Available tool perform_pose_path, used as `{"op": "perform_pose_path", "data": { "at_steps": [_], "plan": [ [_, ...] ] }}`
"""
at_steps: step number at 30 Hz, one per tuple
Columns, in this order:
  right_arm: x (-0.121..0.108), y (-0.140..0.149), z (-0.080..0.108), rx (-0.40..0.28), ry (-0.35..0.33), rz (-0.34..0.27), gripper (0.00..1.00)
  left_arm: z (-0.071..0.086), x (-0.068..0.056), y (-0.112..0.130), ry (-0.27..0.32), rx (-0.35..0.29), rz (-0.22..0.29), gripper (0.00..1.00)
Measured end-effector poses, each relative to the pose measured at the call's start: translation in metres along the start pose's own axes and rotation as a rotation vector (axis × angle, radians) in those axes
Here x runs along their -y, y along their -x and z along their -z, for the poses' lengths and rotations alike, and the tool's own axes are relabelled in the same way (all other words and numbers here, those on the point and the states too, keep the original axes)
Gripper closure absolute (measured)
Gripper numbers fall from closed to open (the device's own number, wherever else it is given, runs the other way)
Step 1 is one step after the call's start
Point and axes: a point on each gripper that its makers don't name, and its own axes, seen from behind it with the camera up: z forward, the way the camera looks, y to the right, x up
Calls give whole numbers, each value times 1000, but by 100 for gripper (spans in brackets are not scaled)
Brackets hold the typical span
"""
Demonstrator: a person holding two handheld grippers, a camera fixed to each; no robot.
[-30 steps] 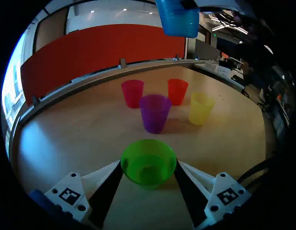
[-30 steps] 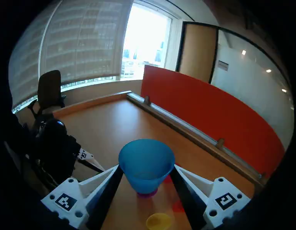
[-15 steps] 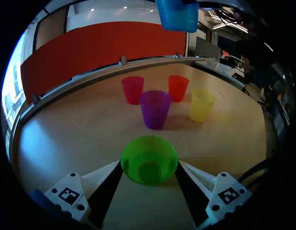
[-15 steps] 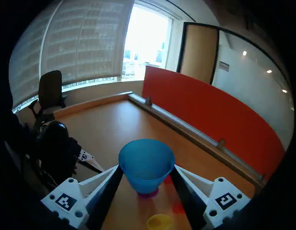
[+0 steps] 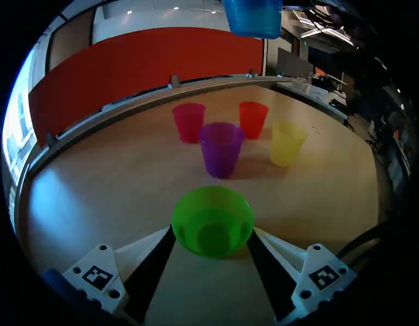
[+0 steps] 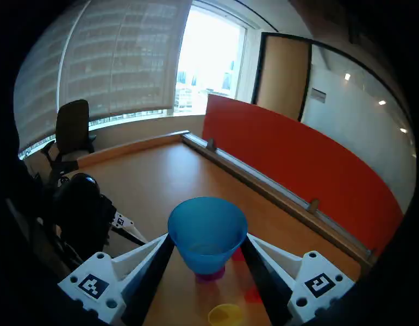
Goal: Pour water
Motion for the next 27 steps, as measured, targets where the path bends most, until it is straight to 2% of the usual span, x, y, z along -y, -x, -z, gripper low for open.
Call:
{"op": "perform_pose_path", "data": {
  "at_steps": [6, 15, 21, 27],
  "plan": [
    [1, -1, -1, -1, -2, 4, 11, 2, 1, 10, -10, 19, -3, 10],
    [3, -6, -8, -7, -11, 12, 11, 16, 4, 23, -21, 38, 16, 10],
    [5, -9, -20, -10, -25, 20, 11, 32, 9, 25, -51, 29, 35, 10],
    [7, -14, -37, -13, -45, 30, 11, 55, 17, 28, -90, 15, 76, 10]
  ]
}}
